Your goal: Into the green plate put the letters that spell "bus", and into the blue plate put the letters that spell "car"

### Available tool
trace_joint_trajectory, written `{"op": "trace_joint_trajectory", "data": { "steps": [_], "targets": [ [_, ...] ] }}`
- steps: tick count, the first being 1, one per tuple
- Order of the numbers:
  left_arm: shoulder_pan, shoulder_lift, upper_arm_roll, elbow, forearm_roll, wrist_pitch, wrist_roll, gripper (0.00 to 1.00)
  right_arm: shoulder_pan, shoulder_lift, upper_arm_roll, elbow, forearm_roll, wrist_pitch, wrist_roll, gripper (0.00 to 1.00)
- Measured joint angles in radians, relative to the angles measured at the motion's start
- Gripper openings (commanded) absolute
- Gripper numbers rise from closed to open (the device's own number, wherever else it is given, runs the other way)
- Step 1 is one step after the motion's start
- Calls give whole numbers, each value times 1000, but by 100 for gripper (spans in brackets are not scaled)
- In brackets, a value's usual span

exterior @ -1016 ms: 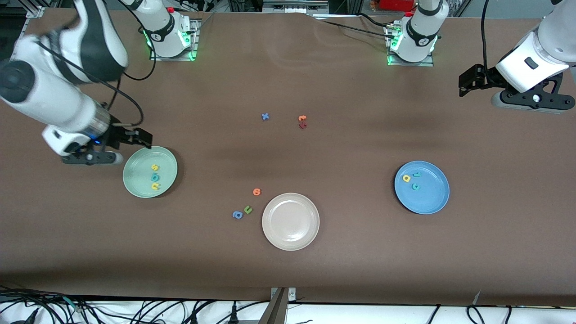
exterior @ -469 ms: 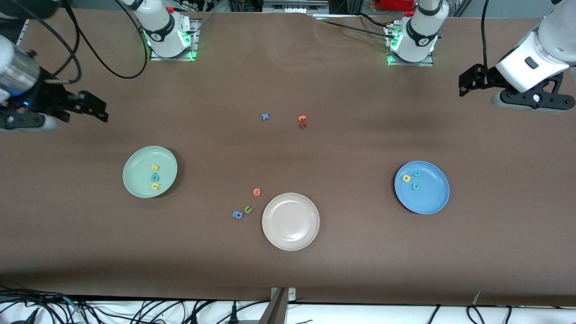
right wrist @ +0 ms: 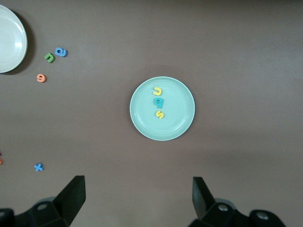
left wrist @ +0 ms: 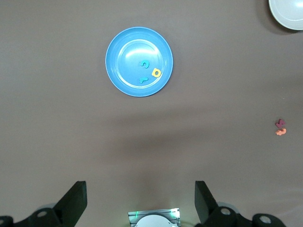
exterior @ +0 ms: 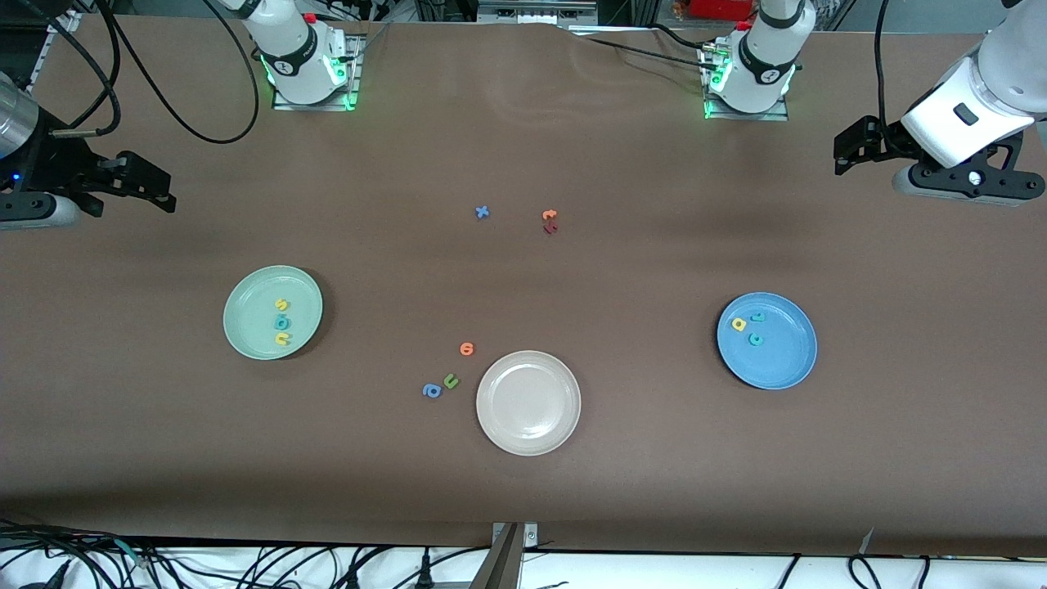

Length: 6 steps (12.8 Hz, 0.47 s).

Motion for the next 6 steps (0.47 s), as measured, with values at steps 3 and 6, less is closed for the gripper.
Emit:
{"op": "trace_joint_trajectory", "data": {
  "steps": [3, 6],
  "targets": [
    [0, 0, 0, 0, 0, -1, 0, 100, 53, 2, -37, 7, -9, -1, -10, 100],
    [0, 0, 0, 0, 0, -1, 0, 100, 85, 8, -86, 7, -10, -2, -56, 100]
  ]
}}
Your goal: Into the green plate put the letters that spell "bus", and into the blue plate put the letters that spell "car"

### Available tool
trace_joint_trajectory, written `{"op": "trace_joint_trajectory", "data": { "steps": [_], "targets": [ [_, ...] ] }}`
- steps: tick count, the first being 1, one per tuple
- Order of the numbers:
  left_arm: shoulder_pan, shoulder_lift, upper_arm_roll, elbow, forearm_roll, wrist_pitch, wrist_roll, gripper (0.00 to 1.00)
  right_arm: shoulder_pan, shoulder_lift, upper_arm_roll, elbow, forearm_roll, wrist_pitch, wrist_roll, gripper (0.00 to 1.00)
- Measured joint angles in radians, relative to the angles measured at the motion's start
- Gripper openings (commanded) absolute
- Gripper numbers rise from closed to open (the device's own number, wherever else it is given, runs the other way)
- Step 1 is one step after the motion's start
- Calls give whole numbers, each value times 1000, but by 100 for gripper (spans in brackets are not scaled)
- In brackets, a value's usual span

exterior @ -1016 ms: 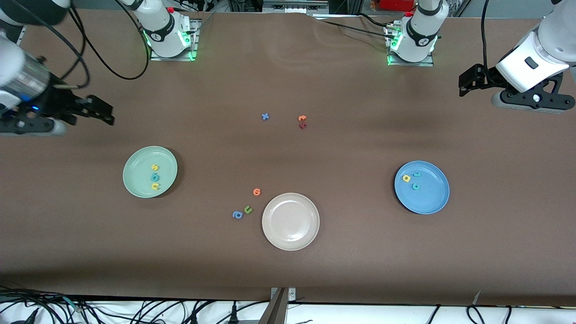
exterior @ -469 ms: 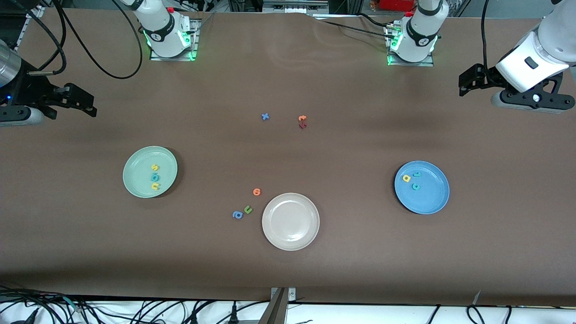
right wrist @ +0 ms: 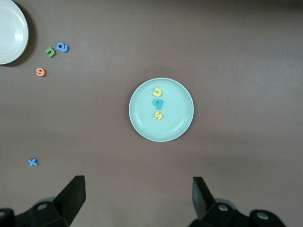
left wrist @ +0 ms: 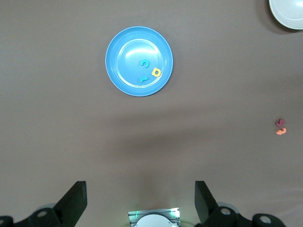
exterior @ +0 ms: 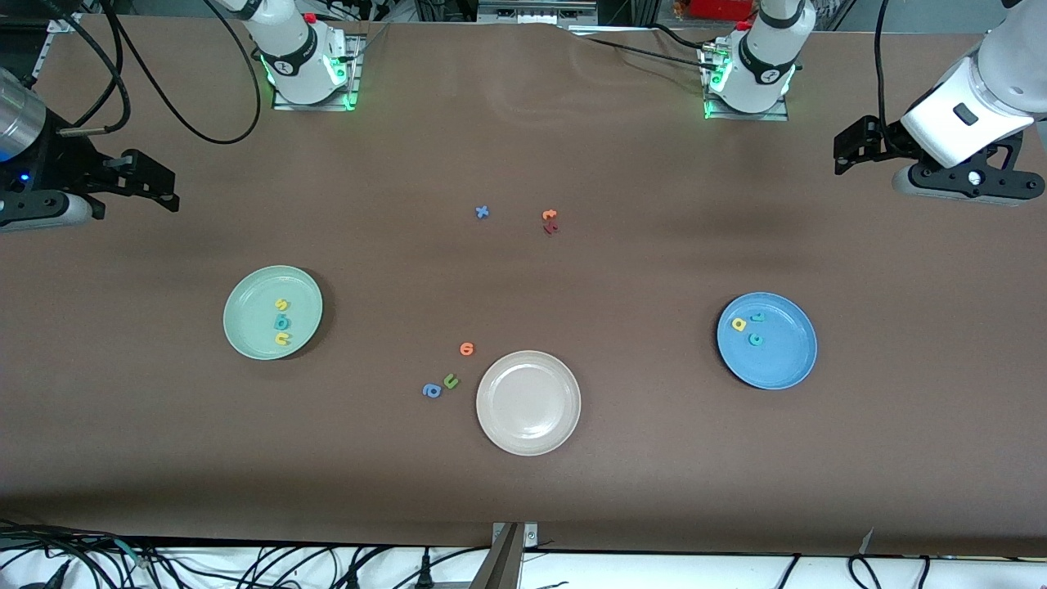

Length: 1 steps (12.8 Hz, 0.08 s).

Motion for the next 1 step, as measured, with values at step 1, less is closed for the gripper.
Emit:
{"op": "trace_joint_trajectory", "data": {
  "steps": [1],
  "targets": [
    [0, 0, 0, 0, 0, 0, 0, 100, 0, 1, -3, 0, 0, -2, -4, 100]
  ]
}}
